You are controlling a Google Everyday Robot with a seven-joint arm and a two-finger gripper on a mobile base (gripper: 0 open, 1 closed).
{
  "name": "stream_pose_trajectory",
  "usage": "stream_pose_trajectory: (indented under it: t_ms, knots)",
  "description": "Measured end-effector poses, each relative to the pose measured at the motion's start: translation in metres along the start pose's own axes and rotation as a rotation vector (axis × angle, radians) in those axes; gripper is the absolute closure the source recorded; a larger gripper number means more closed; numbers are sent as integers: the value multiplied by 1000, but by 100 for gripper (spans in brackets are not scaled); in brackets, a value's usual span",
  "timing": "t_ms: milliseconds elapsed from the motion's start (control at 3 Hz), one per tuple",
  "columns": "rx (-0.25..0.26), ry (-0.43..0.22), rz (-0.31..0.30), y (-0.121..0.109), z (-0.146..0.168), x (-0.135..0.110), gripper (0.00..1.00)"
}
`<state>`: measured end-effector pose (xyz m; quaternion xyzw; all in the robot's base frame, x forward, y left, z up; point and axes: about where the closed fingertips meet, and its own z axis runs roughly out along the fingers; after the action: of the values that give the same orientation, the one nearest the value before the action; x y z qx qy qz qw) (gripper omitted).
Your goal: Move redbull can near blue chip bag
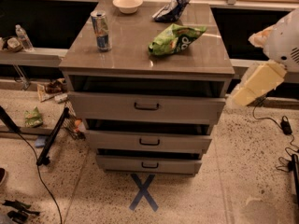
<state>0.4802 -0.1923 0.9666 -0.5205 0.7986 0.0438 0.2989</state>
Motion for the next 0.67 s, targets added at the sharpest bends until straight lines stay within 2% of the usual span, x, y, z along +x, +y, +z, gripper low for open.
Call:
stream_pose_trajectory:
  t_ms: [333,667]
  knots:
    - [23,-198,154,-18,21,-30,0]
    - [59,-377,279,-35,51,-79,0]
